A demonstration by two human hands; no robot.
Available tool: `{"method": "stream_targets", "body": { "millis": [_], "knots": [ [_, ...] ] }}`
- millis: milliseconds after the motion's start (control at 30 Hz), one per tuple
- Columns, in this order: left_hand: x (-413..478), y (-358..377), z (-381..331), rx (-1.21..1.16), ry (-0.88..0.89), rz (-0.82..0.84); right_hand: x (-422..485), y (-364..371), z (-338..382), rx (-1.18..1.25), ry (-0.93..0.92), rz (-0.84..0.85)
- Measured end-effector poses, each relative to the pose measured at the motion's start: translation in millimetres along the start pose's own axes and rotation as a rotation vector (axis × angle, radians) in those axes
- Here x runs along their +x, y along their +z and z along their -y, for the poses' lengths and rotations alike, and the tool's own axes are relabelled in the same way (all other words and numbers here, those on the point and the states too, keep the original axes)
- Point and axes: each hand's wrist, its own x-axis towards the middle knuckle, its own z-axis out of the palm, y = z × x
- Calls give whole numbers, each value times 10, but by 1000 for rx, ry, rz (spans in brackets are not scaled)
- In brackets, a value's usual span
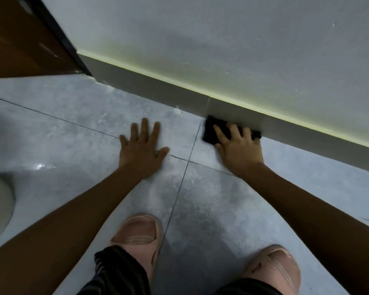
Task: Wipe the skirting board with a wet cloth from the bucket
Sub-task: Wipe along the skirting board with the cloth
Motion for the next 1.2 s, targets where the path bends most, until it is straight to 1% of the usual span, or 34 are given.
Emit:
{"method": "stream_targets", "body": {
  "millis": [67,167,300,367,433,533,633,700,767,867,933,967,1000,1067,1133,1200],
  "knots": [
    [31,-42,17,63,24,49,124,-17,190,-1,-45,13],
    [43,-78,5,100,25,90,80,-16,122,-25,-55,-1],
    [24,-67,10,57,18,89,-234,35,-322,-34,45,-44],
    [32,-58,27,57,30,74,-337,38,-477,-66,85,-22],
    [24,-46,25,62,30,64,-334,25,-463,-89,83,11],
    [24,-33,15,69,23,50,-139,-55,-135,-59,45,-2],
    [17,-26,1,67,21,43,213,-137,397,-39,-80,-24],
    [-9,-17,12,69,33,12,454,-185,740,-33,-141,-12],
    [-49,-3,68,70,51,-40,595,-209,921,-27,-170,10],
    [-74,19,200,-63,51,-124,505,-182,741,-73,-201,-7],
    [-64,14,350,-150,-20,-178,305,-128,445,-84,-168,-33],
    [-62,13,450,-155,-63,-196,202,-97,297,-84,-142,-59],
    [-66,11,547,-137,-97,-195,103,-79,166,-91,-116,-75],
    [-76,14,701,-83,-123,-143,-17,-71,32,-128,-77,-49],
    [-61,9,767,-73,-124,-88,10,-89,76,-154,-52,1],
    [-30,-18,784,-75,-116,-45,100,-131,262,-145,-56,3]
  ]
}}
